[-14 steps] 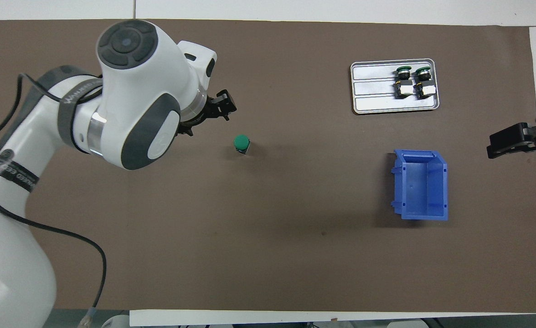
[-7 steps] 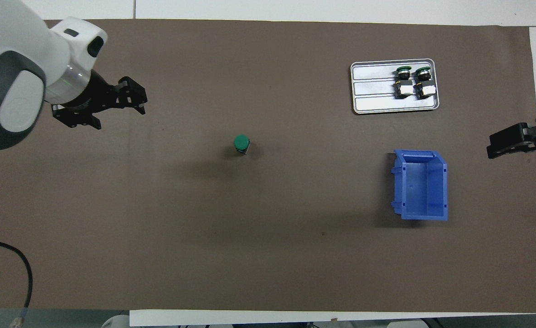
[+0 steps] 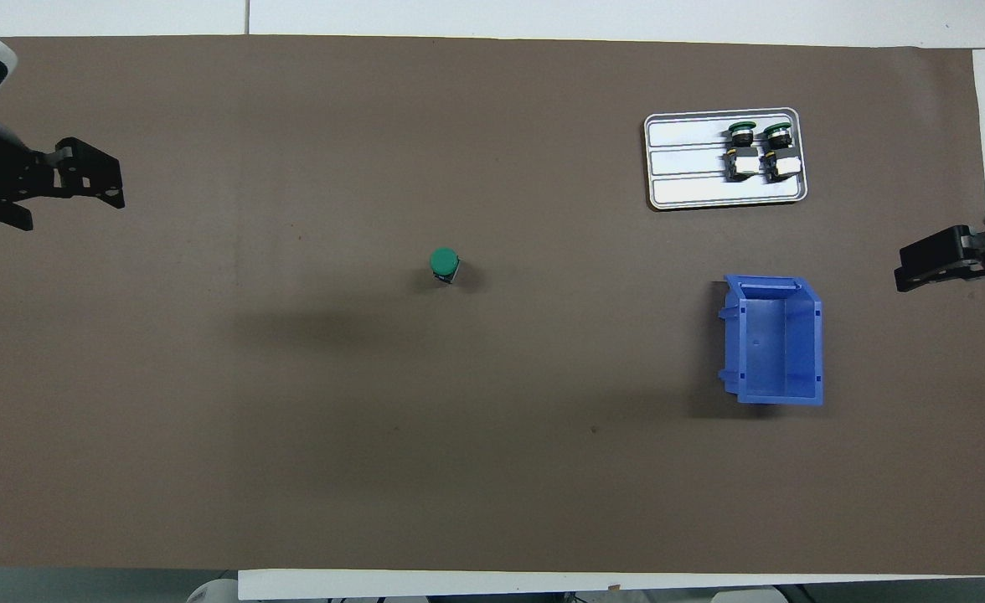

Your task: Place and press button with both arms

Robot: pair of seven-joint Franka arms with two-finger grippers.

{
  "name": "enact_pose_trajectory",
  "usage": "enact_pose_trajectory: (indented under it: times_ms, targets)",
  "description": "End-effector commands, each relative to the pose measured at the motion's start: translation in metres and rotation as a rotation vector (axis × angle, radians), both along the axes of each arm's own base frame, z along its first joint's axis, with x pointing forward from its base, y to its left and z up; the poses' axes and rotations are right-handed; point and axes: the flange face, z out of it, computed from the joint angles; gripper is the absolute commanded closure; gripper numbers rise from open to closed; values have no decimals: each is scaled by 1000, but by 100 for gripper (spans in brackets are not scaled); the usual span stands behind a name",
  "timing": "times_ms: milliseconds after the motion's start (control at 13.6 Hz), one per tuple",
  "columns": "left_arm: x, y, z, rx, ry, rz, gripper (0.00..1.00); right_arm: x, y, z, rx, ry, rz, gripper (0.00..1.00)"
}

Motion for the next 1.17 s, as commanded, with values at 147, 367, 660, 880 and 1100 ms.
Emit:
enact_pose_trajectory:
  times_ms: [147, 367, 660, 880, 1100]
  targets:
    - [-26, 57, 22, 6, 74, -81, 0, 1, 26, 5, 25, -37, 149, 1]
    - [-34, 54, 47, 1, 75, -85, 0, 32, 97, 1, 38, -97, 94, 1]
    - [-36, 47, 53, 7, 76, -104, 0, 81, 240, -37, 44, -79, -78, 1]
    - [-36, 47, 53, 7, 69, -104, 0, 97, 349, -91, 66, -98, -240, 1]
    - [-36, 45, 54, 9, 66, -107, 0, 91, 416, -152, 75, -115, -372, 1]
